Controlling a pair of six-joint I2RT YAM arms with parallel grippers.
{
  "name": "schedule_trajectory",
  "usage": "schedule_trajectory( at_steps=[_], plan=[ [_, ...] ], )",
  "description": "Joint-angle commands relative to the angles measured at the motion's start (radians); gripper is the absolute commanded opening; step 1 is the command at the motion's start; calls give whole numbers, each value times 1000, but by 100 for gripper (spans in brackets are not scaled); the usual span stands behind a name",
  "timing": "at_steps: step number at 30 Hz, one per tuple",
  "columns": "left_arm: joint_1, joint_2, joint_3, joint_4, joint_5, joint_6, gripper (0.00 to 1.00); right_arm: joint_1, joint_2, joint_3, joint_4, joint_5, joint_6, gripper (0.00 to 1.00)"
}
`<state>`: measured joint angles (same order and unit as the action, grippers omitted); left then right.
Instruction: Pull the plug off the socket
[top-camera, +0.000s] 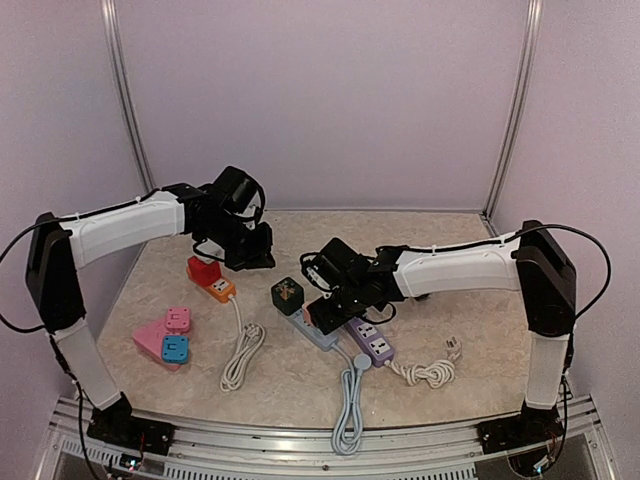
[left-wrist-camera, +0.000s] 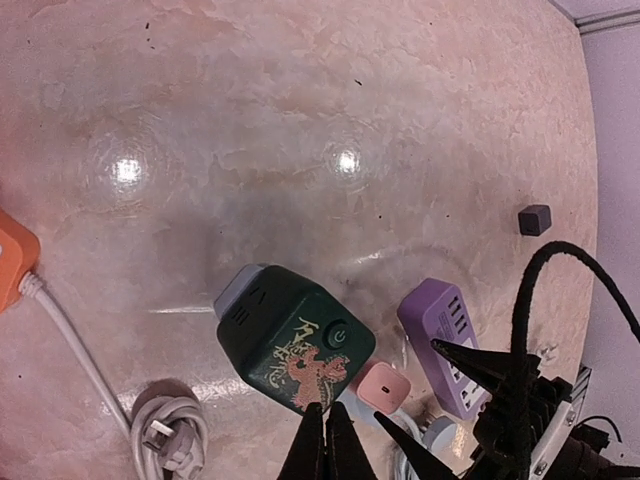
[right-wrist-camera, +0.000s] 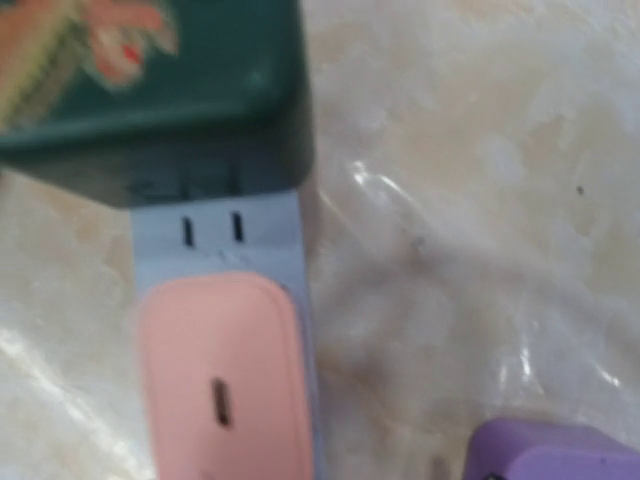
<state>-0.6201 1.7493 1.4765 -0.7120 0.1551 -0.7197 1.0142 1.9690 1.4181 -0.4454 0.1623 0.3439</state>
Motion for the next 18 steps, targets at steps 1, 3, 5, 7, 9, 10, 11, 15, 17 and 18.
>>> schedule_trajectory(
  at_steps=[1, 3, 5, 7, 9, 10, 11, 15, 17, 18],
  plan=[
    [-18, 32, -7, 47, 65, -10, 2, 7, 35, 73, 0, -33, 3, 64],
    [-25, 56, 5, 48, 69, -9, 2, 12, 49, 94, 1, -29, 10, 63],
    [-31, 78, 7, 50, 69, -9, 2, 12, 56, 99, 7, -23, 19, 61],
    [-33, 91, 0, 55, 73, -11, 2, 12, 62, 103, 11, -20, 23, 58],
    [-35, 102, -14, 64, 79, -14, 2, 12, 70, 108, 12, -25, 28, 54],
    [-36, 107, -24, 70, 82, -16, 2, 12, 74, 110, 16, -33, 30, 53],
    [-36, 112, -33, 74, 83, -18, 2, 12, 79, 111, 18, -36, 32, 52],
    [-36, 127, -70, 100, 90, -25, 2, 15, 100, 119, 20, -44, 36, 46],
    [-38, 132, -82, 104, 94, -28, 2, 18, 111, 123, 20, -44, 39, 43],
    [-39, 134, -89, 107, 95, -30, 1, 18, 113, 125, 20, -42, 43, 40]
  ],
)
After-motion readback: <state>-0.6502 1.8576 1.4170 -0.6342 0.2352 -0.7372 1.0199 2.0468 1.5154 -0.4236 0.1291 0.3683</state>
